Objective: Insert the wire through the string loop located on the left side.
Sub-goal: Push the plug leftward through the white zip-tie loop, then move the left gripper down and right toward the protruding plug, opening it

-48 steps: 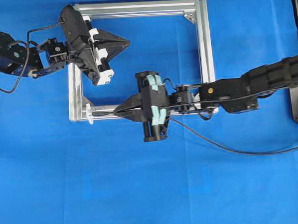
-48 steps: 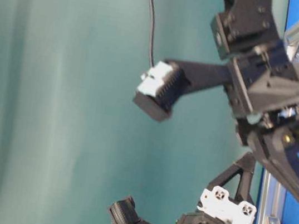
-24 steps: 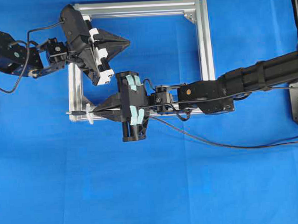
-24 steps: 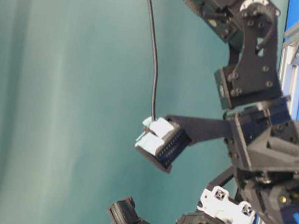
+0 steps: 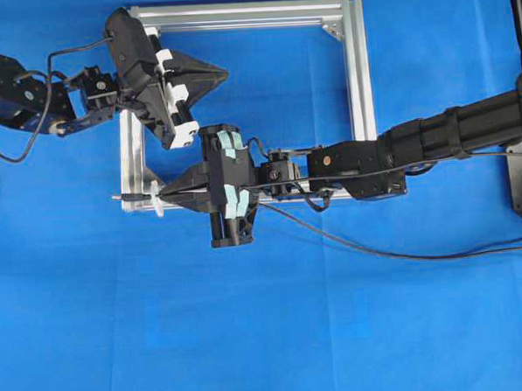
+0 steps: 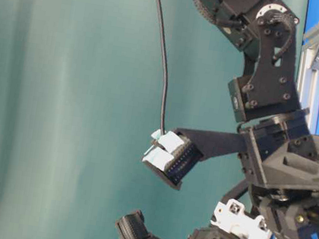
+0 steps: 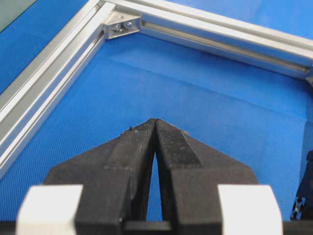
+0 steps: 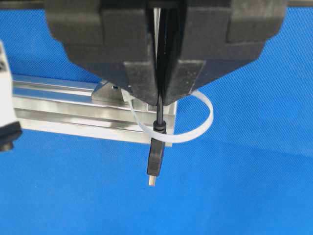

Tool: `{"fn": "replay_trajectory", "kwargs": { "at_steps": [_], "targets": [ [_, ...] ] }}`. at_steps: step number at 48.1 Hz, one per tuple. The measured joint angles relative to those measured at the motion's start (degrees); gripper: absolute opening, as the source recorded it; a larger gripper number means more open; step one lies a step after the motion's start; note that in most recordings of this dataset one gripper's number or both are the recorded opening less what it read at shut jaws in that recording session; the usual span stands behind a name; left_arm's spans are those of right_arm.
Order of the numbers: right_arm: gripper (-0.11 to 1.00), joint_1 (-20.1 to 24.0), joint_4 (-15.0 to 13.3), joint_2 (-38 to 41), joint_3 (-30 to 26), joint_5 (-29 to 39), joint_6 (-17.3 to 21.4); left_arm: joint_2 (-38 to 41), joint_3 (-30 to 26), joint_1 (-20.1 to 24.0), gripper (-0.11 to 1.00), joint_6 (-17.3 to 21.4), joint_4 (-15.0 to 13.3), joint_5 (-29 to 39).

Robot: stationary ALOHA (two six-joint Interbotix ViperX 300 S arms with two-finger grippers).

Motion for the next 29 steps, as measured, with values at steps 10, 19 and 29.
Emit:
{"fn": "replay_trajectory", "kwargs": {
  "at_steps": [10, 19, 29],
  "targets": [
    [0.00, 0.0, -0.1, 0.0, -0.1, 0.0, 0.0, -3.1, 3.8, 0.0, 0.00, 0.0, 0.0, -0.2],
    [0.00, 0.0, 0.0, 0.0, 0.0, -0.1, 0.0, -8.3, 10.5, 0.6, 0.00, 0.0, 0.0, -0.7],
    [0.00, 0.0, 0.0, 0.0, 0.0, -0.1, 0.0, -14.5, 17.5, 1.2, 0.00, 0.0, 0.0, -0.7]
  ]
}}
